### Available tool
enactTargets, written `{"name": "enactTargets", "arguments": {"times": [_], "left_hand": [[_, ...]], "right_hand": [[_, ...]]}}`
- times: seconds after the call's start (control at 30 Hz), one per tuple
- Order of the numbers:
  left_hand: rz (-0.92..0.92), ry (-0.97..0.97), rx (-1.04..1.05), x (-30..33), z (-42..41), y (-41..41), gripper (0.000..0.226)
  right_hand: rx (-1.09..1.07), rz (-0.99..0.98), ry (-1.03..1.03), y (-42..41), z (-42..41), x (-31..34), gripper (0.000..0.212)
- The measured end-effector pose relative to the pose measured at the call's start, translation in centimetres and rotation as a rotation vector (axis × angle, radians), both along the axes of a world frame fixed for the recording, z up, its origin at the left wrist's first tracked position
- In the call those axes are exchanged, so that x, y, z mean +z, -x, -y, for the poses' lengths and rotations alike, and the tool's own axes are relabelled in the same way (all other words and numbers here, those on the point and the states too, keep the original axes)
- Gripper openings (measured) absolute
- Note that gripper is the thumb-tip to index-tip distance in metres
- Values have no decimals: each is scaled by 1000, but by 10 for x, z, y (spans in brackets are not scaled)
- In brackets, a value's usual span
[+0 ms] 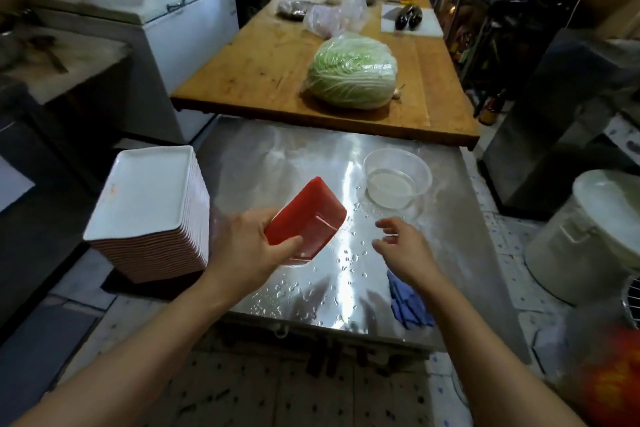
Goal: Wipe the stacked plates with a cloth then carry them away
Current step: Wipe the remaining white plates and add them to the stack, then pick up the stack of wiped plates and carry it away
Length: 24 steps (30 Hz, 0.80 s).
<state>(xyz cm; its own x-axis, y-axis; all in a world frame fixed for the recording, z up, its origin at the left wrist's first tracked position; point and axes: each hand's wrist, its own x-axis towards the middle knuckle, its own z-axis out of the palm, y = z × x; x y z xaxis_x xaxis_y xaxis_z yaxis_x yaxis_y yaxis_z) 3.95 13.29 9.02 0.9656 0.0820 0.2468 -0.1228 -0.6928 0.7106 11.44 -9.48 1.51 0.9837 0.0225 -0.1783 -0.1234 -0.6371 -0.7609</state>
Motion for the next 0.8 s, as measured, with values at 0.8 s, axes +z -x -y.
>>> {"name": "enactTargets", "arguments": {"times": [0.8], "left_hand": [[276,-640,152,19,-144,69,25]], "right_hand": [[316,-142,-524,14,-225,96,24]]}}
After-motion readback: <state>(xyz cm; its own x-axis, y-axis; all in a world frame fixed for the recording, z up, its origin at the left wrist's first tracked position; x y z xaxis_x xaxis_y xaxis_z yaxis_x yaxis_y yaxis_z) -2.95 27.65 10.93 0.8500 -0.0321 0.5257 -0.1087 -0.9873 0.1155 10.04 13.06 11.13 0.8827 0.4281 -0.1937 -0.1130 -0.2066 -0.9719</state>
